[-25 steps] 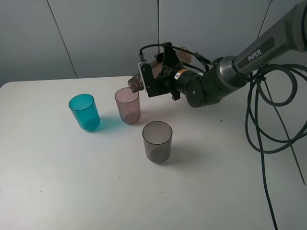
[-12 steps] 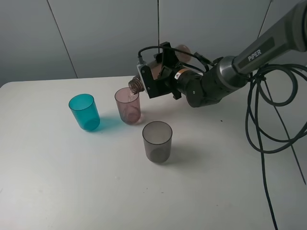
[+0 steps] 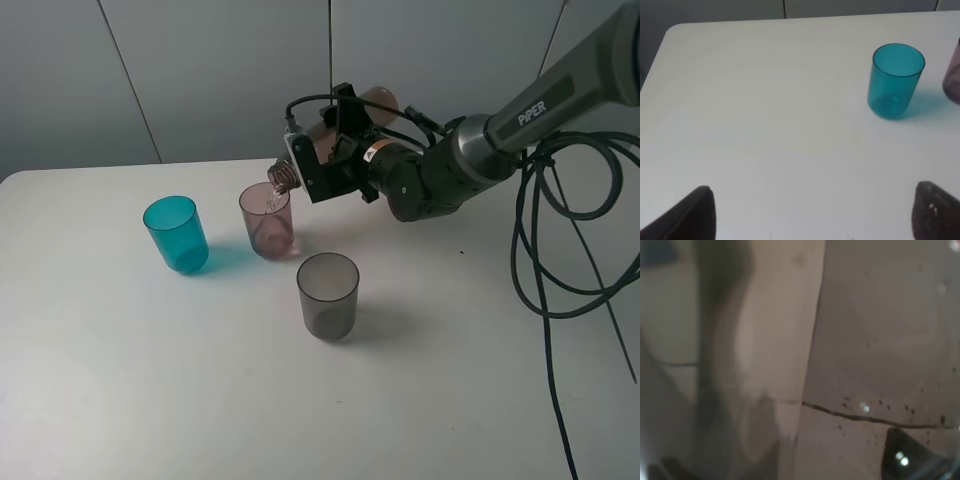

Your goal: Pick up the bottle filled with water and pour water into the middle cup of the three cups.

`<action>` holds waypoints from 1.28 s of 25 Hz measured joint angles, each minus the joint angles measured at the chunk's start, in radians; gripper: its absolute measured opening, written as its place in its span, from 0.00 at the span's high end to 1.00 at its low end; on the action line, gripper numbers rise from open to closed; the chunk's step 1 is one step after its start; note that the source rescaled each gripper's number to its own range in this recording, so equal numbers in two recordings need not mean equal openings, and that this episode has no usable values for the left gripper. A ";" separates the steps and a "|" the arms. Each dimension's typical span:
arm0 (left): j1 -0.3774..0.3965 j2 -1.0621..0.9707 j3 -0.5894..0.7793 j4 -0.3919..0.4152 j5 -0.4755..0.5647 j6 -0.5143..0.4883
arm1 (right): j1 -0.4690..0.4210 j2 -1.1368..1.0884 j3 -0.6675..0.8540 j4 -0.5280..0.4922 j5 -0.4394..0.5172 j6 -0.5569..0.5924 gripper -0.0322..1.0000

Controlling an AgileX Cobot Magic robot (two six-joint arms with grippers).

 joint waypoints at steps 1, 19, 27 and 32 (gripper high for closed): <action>0.000 0.000 0.000 0.000 0.000 0.000 | 0.000 0.000 -0.003 0.000 -0.002 -0.002 0.97; 0.000 0.000 0.000 0.000 0.000 0.000 | 0.000 0.000 -0.010 -0.006 -0.080 -0.068 0.97; 0.000 0.000 0.000 0.000 0.000 0.000 | 0.000 0.000 -0.013 -0.061 -0.086 -0.086 0.97; 0.000 0.000 0.000 0.000 0.000 0.000 | 0.000 0.000 -0.015 -0.110 -0.089 -0.086 0.97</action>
